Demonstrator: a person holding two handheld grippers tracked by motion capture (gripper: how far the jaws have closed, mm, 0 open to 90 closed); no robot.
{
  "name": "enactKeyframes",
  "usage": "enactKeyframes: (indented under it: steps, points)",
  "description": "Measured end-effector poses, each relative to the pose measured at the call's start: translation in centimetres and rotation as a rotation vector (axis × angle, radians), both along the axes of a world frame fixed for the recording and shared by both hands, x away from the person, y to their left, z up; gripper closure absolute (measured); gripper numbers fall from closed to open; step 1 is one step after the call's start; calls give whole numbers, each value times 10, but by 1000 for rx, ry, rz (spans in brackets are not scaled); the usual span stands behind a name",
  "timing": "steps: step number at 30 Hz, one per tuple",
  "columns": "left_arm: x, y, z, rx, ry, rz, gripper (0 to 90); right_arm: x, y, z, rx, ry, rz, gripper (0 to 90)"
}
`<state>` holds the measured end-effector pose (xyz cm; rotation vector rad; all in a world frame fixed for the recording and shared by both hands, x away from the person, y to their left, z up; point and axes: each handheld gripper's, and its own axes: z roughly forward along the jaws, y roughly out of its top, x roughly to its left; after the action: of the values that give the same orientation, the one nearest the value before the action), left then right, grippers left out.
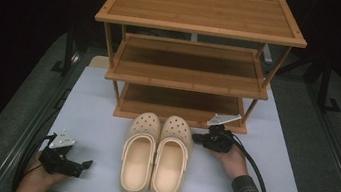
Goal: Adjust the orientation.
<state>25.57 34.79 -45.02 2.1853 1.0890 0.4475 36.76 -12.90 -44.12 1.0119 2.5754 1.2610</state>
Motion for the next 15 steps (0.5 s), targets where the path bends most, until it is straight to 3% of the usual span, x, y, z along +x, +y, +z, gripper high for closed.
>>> enactKeyframes:
  steps: [3, 10, 13, 15]
  points:
    - [0, 0, 0, 0, -1, 0, 0, -2, -3, 2, -9, -13, -17, 892]
    - [0, 0, 1, 1, 3, 3, 0, -12, -22, 16, 3, -21, -96, 588]
    - [1, -1, 2, 10, 3, 0, 0, -20, -31, 20, 5, -42, -125, 509]
    - [1, -4, 3, 13, 3, -3, 0, -26, -38, 21, 5, -26, -150, 427]
